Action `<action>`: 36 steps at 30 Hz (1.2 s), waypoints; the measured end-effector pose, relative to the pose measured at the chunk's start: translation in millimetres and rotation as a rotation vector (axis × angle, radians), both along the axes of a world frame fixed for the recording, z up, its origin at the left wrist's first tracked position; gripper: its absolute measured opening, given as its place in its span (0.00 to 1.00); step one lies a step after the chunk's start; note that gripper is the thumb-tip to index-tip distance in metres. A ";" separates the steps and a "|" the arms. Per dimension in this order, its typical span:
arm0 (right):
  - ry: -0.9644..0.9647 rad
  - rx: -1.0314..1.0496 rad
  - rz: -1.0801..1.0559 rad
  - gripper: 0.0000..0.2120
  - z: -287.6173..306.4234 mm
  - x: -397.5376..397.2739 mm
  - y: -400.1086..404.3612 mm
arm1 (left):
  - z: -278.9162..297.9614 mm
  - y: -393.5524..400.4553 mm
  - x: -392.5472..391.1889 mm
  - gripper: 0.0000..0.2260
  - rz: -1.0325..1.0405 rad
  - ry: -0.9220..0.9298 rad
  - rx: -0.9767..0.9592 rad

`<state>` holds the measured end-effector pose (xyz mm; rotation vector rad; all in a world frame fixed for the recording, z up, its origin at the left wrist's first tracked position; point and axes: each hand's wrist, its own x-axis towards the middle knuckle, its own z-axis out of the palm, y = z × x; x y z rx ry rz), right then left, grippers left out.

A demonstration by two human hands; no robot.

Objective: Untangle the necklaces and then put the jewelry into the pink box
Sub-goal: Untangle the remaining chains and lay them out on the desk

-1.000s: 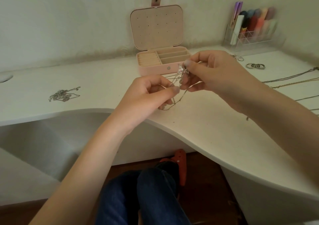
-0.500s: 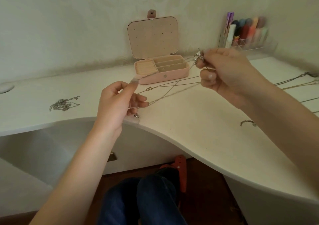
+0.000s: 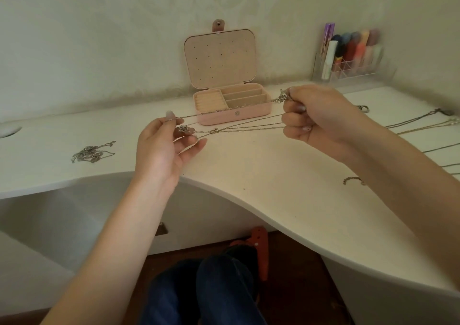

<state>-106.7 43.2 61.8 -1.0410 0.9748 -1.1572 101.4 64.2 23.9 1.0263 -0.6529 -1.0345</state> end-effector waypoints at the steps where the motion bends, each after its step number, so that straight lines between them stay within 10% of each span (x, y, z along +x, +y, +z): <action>1: 0.001 0.012 -0.001 0.15 -0.4 -0.3 -0.2 | 0.0 0.2 0.0 0.11 -0.001 -0.002 0.013; 13: 0.660 -0.222 0.235 0.07 -7.7 -9.6 1.4 | 6.7 0.2 9.6 0.21 -0.114 -0.002 0.120; 23: 0.371 -0.125 0.068 0.06 -8.9 -3.7 -1.5 | -7.1 7.6 14.2 0.22 -0.029 -0.262 0.071; 36: 0.210 -0.134 0.057 0.05 -15.9 -2.2 -6.0 | -5.9 8.5 16.3 0.18 -0.092 0.224 0.051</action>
